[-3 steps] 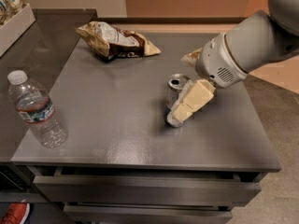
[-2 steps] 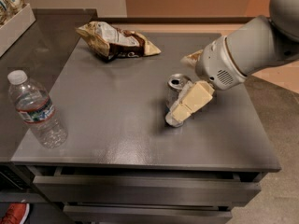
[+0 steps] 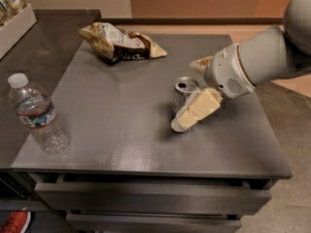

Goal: Knock redbull can over

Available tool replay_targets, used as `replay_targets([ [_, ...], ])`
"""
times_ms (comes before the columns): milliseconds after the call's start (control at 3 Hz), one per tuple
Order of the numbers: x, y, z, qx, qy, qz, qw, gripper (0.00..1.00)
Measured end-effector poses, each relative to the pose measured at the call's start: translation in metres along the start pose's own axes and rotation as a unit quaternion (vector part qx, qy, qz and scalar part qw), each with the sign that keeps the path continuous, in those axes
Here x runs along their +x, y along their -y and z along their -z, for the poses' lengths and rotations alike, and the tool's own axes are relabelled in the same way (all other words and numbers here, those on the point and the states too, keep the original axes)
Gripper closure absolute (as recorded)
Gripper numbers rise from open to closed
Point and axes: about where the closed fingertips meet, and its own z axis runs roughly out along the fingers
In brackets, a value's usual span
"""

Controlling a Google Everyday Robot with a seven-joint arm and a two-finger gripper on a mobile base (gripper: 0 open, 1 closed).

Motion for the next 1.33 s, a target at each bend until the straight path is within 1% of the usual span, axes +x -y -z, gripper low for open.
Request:
replay_targets([
  [333, 0.003, 0.0, -0.002, 0.004, 0.01, -0.005, 0.9999, 0.18],
  [667, 0.003, 0.001, -0.002, 0.007, 0.02, -0.009, 0.9997, 0.41],
  [1000, -0.003, 0.003, 0.003, 0.011, 0.025, -0.008, 0.9996, 0.65],
  [1333, -0.012, 0.007, 0.013, 0.02, 0.019, 0.003, 0.9996, 0.88],
])
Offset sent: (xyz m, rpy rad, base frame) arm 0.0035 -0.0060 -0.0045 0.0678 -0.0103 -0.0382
